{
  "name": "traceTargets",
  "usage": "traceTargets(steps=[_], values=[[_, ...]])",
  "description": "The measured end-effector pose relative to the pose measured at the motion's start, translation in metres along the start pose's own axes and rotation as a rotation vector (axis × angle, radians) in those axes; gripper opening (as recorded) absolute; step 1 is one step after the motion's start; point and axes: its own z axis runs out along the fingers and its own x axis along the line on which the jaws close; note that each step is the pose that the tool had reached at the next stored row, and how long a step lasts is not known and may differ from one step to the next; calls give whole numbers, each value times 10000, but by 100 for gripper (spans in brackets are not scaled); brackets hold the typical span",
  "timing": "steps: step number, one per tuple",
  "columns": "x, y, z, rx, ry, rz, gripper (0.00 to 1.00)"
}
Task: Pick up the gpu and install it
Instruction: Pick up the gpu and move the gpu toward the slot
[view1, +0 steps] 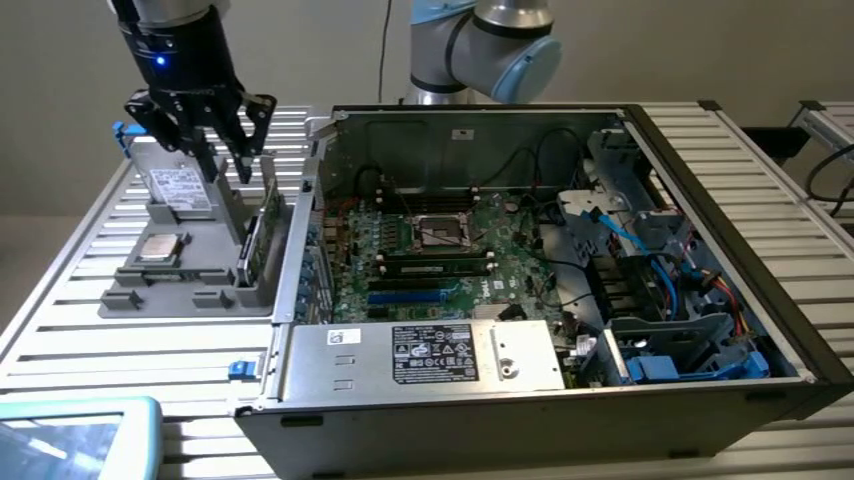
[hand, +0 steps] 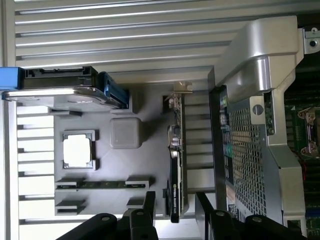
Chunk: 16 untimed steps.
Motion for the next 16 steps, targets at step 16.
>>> traceTargets(steps=[16], values=[[-39, -30, 263, -36, 120, 4, 45]])
